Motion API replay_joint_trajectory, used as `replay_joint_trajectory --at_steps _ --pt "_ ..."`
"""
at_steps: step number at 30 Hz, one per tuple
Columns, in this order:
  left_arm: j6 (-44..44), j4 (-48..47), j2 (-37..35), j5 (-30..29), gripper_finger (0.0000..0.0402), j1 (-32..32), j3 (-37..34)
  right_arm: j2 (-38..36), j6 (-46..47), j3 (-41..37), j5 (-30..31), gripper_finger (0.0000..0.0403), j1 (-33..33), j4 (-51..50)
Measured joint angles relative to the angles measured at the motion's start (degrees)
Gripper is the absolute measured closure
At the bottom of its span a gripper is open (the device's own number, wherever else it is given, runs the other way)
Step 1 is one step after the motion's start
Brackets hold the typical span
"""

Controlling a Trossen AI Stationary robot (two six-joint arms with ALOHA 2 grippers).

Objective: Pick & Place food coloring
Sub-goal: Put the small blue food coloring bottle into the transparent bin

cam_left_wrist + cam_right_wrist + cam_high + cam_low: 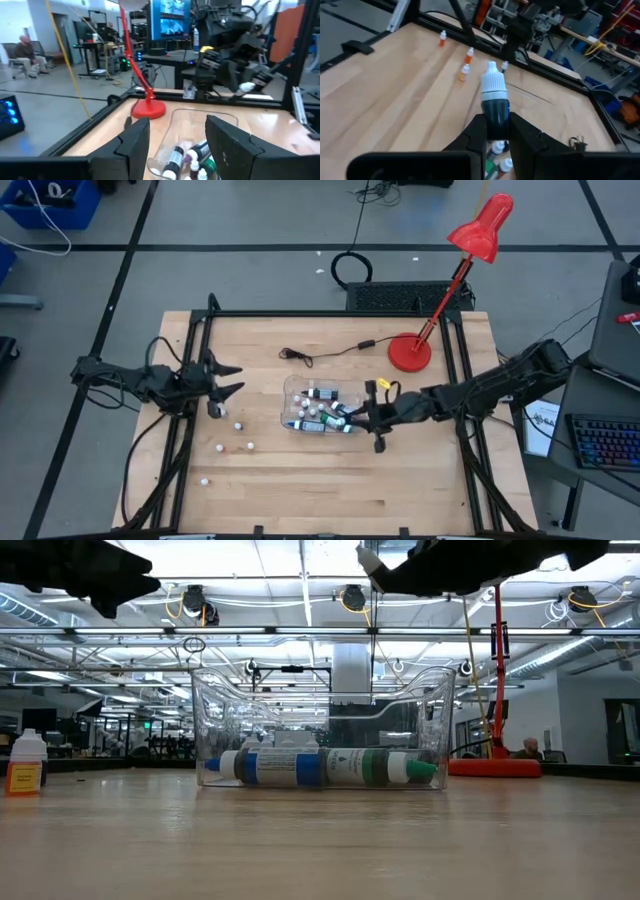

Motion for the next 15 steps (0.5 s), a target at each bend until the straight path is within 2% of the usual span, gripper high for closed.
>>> replay_joint_trajectory --at_steps 4,8,11,15 --pt "0.7 1.7 3.3 0.6 0.0206 0.0 0.0 0.4 -0.2 0.0 -2.9 0.0361 -2.9 0.2" --pt "3.6 15.0 10.6 2.1 0.0206 0.0 0.0 1.9 -1.3 0.0 -5.9 0.0361 -5.3 1.7" --pt "8.1 23.1 19.3 3.2 0.0206 0.1 0.8 3.7 -2.4 0.0 -6.0 0.0361 -6.6 3.0" --pt "9.5 21.1 34.7 1.1 0.0206 0.5 7.1 6.1 -3.0 0.0 -6.0 0.0361 -8.6 6.2"
